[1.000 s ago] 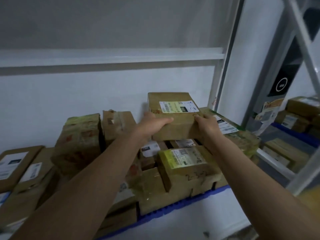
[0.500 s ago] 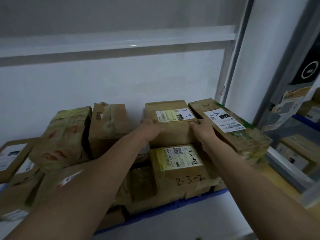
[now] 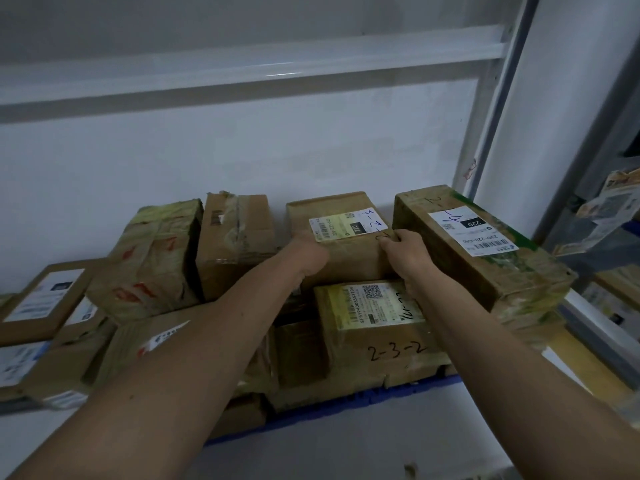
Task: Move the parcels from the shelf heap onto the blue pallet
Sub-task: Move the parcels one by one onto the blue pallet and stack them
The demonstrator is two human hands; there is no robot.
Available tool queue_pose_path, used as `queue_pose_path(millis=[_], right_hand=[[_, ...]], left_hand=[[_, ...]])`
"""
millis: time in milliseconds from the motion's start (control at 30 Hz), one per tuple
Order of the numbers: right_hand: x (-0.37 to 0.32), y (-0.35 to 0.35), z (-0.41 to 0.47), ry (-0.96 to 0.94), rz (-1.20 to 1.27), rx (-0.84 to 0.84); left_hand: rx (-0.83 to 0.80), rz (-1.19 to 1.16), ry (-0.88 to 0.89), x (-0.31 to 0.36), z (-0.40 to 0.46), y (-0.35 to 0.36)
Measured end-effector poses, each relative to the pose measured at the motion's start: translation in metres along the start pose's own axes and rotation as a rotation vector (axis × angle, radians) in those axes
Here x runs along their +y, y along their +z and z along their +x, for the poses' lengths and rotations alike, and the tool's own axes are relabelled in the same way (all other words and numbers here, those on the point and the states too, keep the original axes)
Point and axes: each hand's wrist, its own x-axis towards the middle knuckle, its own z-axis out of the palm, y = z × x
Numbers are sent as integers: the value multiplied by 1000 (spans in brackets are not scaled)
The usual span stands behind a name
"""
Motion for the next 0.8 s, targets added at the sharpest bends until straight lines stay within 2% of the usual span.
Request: queue_pose_path(millis=[133,300,400,533,633,733,800], right_hand=[[-5,9,-2,9,-19,-37],[1,18,0,43,-15,-26],[0,18,-3,57,-8,-15],[-3,18,-11,61,-6,-18],[-6,19,-15,17,-28,-38],[-7,16,-19,-15,-72,-55],[-9,10,-24,-43,-100,-56]], left_hand=[[19,113,-17,0,-4,-1],[137,380,-25,6,-18,3],[91,515,-74,3,-15,12],[45,539,-72,4,-28,14],[44,512,68,5,-39,17],[-11,474,340,4,-51,27],[-115,452,534,2,-59,34]])
